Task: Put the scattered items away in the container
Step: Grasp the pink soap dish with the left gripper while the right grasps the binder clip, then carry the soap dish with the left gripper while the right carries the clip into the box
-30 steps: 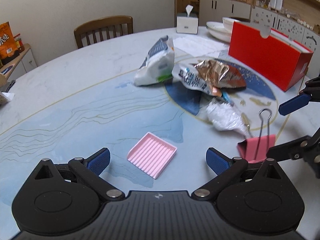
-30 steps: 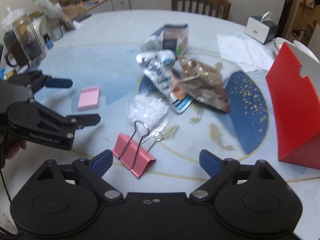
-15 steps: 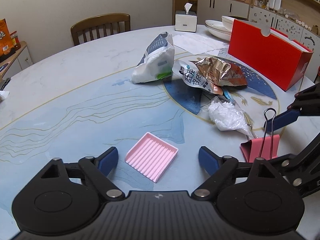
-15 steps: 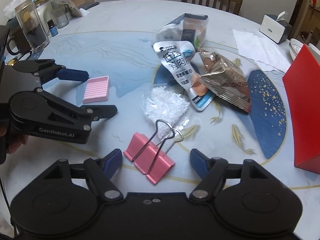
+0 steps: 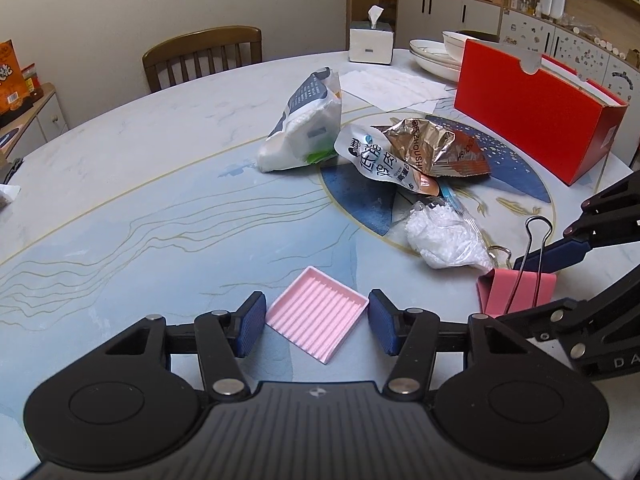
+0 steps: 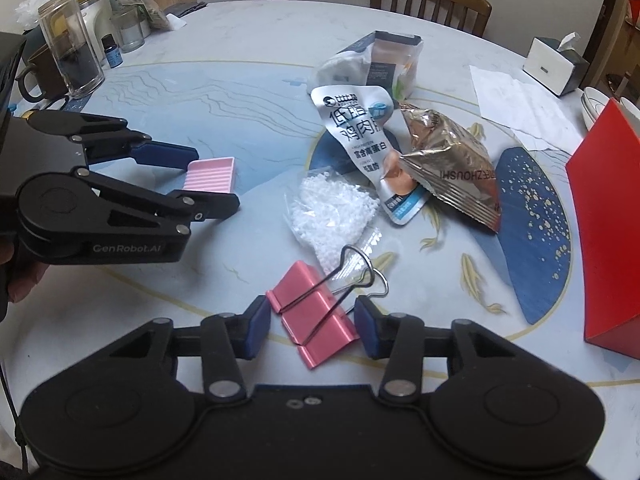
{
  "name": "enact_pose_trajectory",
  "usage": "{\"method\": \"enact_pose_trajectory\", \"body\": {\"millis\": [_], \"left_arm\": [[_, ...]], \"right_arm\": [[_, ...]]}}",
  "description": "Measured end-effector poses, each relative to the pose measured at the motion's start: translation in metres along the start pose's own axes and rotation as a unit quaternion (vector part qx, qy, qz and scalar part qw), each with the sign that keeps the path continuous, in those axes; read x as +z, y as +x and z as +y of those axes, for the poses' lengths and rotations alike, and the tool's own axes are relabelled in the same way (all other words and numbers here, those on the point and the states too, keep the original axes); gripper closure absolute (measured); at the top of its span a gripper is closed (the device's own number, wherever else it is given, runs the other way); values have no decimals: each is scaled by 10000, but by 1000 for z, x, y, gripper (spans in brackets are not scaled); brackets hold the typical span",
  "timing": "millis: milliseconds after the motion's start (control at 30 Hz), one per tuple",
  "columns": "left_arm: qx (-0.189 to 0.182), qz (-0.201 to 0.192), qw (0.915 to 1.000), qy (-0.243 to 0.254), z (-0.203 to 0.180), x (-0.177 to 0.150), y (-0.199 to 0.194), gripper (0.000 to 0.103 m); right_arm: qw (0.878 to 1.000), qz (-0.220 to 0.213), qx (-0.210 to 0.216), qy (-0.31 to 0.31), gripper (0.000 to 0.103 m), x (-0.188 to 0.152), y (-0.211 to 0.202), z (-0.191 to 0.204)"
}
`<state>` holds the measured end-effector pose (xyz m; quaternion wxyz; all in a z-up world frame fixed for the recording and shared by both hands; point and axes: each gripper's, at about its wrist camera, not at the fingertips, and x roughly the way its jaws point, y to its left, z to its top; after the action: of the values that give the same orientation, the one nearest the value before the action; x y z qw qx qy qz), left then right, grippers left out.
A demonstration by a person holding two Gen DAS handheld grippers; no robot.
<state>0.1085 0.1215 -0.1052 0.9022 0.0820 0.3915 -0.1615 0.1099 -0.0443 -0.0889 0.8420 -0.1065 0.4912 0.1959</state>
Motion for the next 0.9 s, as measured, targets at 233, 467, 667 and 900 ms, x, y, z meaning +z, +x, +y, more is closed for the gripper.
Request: {"method": "enact_pose_trajectory", "body": {"millis": [233, 467, 667, 900], "left_arm": [[49, 55, 9999, -92, -7, -2, -3, 48], [46, 166, 9997, -178, -21, -5, -9, 48], [-3, 192, 9991, -381, -39, -8, -20, 48], [7, 205, 9989, -424, -69, 5, -31, 48]], "right_arm": [[9999, 2, 87, 109, 68, -6, -7, -13], [9996, -88, 153, 222, 71, -15, -19, -31], [9990, -105, 297, 311, 73, -27, -33, -50], [9984, -216, 432, 309, 74, -35, -54, -75]]}}
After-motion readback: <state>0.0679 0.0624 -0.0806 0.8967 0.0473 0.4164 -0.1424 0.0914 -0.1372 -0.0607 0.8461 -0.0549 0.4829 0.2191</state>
